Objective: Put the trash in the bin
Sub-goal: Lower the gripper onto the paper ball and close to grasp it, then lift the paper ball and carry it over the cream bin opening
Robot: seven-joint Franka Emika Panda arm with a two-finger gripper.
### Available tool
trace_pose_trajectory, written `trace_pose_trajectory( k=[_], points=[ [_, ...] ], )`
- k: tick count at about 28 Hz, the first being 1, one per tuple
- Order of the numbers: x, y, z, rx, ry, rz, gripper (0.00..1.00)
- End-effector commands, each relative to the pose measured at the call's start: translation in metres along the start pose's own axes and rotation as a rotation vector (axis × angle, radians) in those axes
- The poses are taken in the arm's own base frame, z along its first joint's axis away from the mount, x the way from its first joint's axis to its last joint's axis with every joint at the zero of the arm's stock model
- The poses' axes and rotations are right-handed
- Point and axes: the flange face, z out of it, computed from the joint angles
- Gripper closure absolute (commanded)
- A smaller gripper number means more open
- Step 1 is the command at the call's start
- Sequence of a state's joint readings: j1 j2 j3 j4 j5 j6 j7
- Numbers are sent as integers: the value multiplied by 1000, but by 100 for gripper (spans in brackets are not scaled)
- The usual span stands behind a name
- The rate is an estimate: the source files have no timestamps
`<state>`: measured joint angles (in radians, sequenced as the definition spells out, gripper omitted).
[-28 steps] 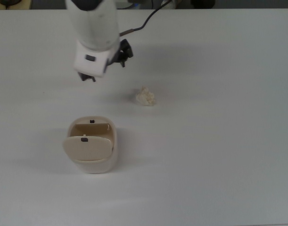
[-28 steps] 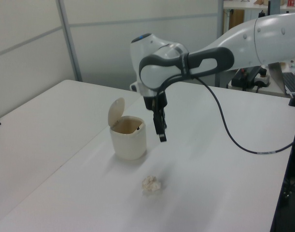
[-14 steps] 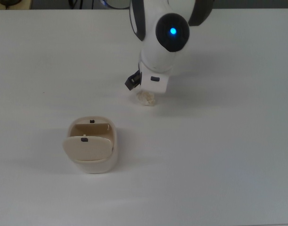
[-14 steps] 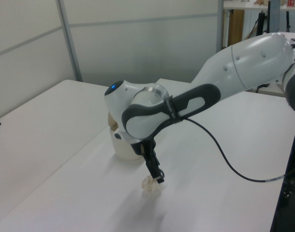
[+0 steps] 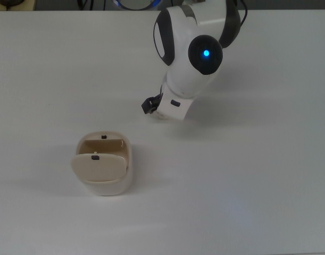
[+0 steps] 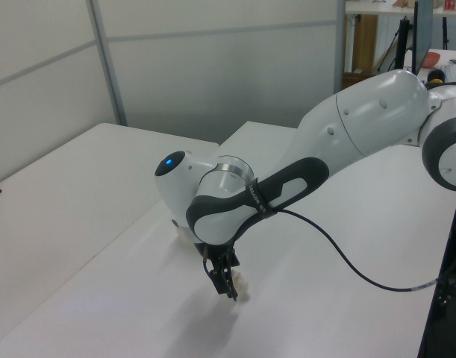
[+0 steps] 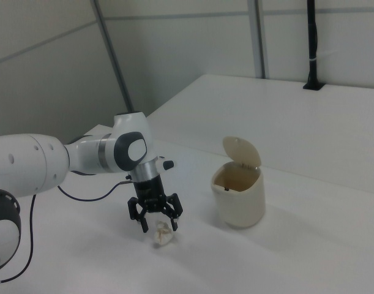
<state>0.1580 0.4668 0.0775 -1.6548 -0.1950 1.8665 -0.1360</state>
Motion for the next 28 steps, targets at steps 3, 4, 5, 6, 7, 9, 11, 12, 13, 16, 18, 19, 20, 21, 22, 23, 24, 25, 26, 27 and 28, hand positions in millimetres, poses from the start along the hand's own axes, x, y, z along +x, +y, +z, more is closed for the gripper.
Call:
trace_pose_trajectory(
  k=[3,4,5,6,7,9,11,12,13,16,18,19,20,21,22,23,24,25,26,27,28],
  points=[
    [3,5,3,-40,3,10,46],
    [2,8,3,-46,2,11,51],
    [2,8,3,-52,1,8,57],
    [2,9,4,-55,-1,7,62],
    [2,11,4,-61,-1,5,67],
    [1,14,3,-67,-1,7,81],
    [0,17,0,-67,4,13,85],
    [0,18,-1,-68,5,14,85],
    [-1,21,-3,-70,7,16,85],
    [-9,32,-18,-72,26,33,85],
    [-16,42,-37,-79,49,54,85],
    [-21,48,-48,-80,61,70,85],
    [-35,57,-67,-81,63,90,85],
    [-44,67,-76,-80,66,108,84],
    [-52,79,-87,-77,84,134,84],
    [-59,89,-97,-76,99,154,84],
    [-65,95,-105,-75,114,168,84],
    [-70,103,-110,-74,125,186,84],
    [-76,117,-119,-70,152,219,84],
    [-79,124,-124,-66,168,234,84],
    [-80,132,-131,-61,188,250,84]
  ],
)
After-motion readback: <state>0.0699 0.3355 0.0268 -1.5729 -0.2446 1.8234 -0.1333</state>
